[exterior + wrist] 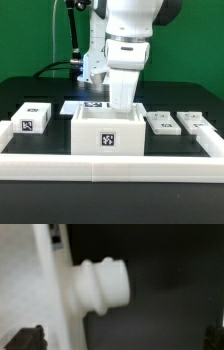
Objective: Assemble cabinet
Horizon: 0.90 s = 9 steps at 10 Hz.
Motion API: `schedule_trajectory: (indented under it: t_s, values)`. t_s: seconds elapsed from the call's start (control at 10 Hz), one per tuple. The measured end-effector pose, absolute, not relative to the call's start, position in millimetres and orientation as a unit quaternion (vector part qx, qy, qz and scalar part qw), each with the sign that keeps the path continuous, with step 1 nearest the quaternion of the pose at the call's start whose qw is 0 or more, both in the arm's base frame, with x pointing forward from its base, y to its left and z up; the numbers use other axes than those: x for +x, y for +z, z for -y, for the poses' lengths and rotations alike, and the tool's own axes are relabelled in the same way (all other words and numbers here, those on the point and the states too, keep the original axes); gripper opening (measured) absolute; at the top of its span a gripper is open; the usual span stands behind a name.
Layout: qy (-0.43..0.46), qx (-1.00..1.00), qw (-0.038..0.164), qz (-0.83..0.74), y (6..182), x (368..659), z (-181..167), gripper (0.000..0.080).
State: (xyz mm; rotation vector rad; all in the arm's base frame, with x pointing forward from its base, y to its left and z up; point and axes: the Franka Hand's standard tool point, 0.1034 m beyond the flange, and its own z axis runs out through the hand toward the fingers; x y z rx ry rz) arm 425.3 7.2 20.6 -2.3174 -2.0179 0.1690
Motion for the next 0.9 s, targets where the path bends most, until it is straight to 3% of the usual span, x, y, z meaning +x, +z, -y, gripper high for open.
schedule_trajectory:
  t_s: [0.2,0.4,0.5,0.6,0.7,0.8,0.9]
  values:
    - [0.056,-0.753,0.032,0.655,21.2,425.6,-7.2,0.0775]
    - [0.056,-0.753,0.032,0.655,20.8,425.4,-7.2,0.0392]
    - [0.056,-0.753,0.032,0.655,20.8,425.4,-7.2,0.0392]
    - [0.056,-0.753,0.032,0.655,20.8,425.4,-7.2,0.0216]
    - [0.056,-0.753,0.032,0.655,20.8,425.4,-7.2,0.0216]
    - [0.055,-0.753,0.032,0.654,21.1,426.0,-7.1,0.0057]
    - [0.053,-0.754,0.03,0.655,21.7,427.3,-7.1,0.0057]
